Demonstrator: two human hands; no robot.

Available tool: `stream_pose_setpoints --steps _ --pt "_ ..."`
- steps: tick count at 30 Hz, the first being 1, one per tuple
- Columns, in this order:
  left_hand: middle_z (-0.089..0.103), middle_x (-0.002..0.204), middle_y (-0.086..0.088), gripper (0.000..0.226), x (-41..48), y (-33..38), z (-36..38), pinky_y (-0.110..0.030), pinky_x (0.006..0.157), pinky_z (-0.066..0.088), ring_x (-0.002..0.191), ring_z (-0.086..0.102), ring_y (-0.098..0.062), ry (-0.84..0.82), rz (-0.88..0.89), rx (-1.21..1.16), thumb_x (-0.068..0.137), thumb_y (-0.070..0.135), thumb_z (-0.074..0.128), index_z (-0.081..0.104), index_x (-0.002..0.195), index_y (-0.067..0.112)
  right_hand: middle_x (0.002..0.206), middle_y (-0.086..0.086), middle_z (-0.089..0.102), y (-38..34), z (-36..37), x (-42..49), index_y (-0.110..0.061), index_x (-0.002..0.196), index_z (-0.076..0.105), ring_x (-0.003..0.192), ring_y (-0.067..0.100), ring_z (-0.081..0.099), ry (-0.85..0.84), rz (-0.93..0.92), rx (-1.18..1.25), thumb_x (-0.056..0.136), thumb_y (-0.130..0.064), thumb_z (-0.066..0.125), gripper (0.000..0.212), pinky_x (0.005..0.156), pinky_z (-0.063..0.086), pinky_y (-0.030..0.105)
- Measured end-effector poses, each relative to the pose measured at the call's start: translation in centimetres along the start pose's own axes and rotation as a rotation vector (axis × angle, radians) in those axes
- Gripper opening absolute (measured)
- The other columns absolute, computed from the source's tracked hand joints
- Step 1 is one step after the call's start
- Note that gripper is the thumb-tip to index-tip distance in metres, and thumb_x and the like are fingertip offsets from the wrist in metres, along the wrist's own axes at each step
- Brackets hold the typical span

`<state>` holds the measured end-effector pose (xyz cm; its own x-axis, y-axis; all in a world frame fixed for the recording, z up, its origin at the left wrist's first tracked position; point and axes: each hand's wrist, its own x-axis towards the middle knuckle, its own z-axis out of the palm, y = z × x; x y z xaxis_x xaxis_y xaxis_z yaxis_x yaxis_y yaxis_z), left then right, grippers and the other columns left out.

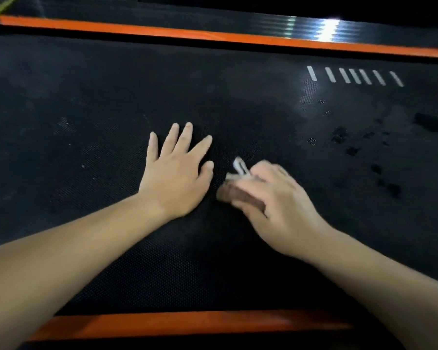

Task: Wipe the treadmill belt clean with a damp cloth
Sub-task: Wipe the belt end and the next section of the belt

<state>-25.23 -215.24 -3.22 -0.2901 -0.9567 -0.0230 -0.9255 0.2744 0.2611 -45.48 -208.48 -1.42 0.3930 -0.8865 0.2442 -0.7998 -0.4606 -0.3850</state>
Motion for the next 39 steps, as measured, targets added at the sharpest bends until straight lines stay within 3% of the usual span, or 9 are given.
stream_pose_setpoints --steps 2,7,10,14,18,25,30,36,39 --pt "0.003 0.174 -0.007 0.060 0.0 0.0 0.2 -0.056 0.126 -0.007 0.159 -0.007 -0.026 0.014 0.005 0.026 0.105 0.047 0.027 0.021 0.163 0.033 0.094 0.001 0.054 1.6 -1.1 -0.5 -0.038 0.120 0.062 0.087 0.027 0.055 -0.065 -0.072 -0.056 0.097 -0.043 0.052 0.025 0.079 0.048 0.040" --pt "0.001 0.173 -0.009 0.061 -0.3 0.6 0.0 -0.058 0.126 -0.007 0.159 -0.009 -0.029 -0.022 -0.001 0.058 0.105 0.048 0.024 0.019 0.163 0.030 0.099 -0.004 0.054 6.3 -2.0 0.1 -0.029 0.122 0.070 0.099 0.033 0.057 0.196 0.333 -0.143 0.093 -0.037 0.064 0.031 0.087 0.049 0.043" --pt "0.001 0.173 -0.011 0.061 -0.2 0.8 -0.2 -0.058 0.126 -0.007 0.159 -0.009 -0.029 -0.026 -0.018 0.057 0.106 0.047 0.026 0.020 0.163 0.028 0.096 0.000 0.055 0.9 -0.9 -2.9 -0.032 0.118 0.069 0.089 0.026 0.054 0.043 0.029 -0.016 0.093 -0.040 0.060 0.028 0.081 0.047 0.039" --pt "0.002 0.173 -0.012 0.059 -0.1 1.9 -0.6 -0.058 0.125 -0.009 0.159 -0.009 -0.030 -0.055 -0.066 -0.015 0.105 0.046 0.032 0.024 0.162 0.028 0.095 -0.002 0.055 2.1 -2.2 -3.2 -0.031 0.123 0.069 0.088 0.026 0.055 -0.080 -0.100 -0.076 0.092 -0.044 0.059 0.035 0.080 0.048 0.040" --pt "0.005 0.173 -0.009 0.056 0.3 3.9 -0.2 -0.057 0.125 -0.011 0.159 -0.007 -0.029 -0.039 -0.014 -0.075 0.106 0.045 0.034 0.028 0.160 0.031 0.089 -0.010 0.049 7.6 -3.5 -1.8 -0.037 0.120 0.070 0.097 0.027 0.056 0.174 0.275 -0.146 0.091 -0.041 0.063 0.031 0.080 0.044 0.033" --pt "0.001 0.174 -0.005 0.060 0.9 4.9 1.4 -0.060 0.124 -0.010 0.159 -0.010 -0.029 -0.007 -0.062 -0.009 0.105 0.049 0.025 0.019 0.163 0.034 0.095 0.001 0.057 3.6 -3.1 -4.8 -0.027 0.117 0.069 0.087 0.021 0.053 -0.067 -0.170 -0.066 0.093 -0.039 0.062 0.028 0.082 0.045 0.033" --pt "0.003 0.173 -0.009 0.058 0.7 5.3 1.2 -0.063 0.124 -0.008 0.159 -0.009 -0.032 -0.018 -0.067 0.024 0.106 0.047 0.025 0.022 0.162 0.030 0.093 -0.006 0.049 10.6 -4.2 -1.8 -0.024 0.117 0.072 0.094 0.028 0.057 0.227 0.343 -0.186 0.092 -0.039 0.063 0.030 0.076 0.043 0.032" --pt "0.012 0.170 -0.017 0.048 2.5 6.9 0.7 -0.063 0.123 -0.009 0.159 -0.004 -0.031 0.010 -0.111 -0.129 0.106 0.040 0.037 0.039 0.151 0.024 0.094 0.002 0.055 6.1 -3.4 -3.5 -0.021 0.119 0.071 0.090 0.023 0.054 -0.002 -0.076 -0.102 0.094 -0.042 0.057 0.035 0.084 0.045 0.033" --pt "-0.001 0.173 -0.013 0.058 2.8 7.4 1.6 -0.065 0.122 -0.012 0.158 -0.012 -0.031 -0.012 -0.099 -0.024 0.106 0.048 0.025 0.019 0.162 0.035 0.094 0.001 0.052 12.7 -5.4 0.5 -0.026 0.116 0.072 0.096 0.033 0.058 0.174 0.255 -0.234 0.095 -0.043 0.059 0.030 0.081 0.048 0.038"
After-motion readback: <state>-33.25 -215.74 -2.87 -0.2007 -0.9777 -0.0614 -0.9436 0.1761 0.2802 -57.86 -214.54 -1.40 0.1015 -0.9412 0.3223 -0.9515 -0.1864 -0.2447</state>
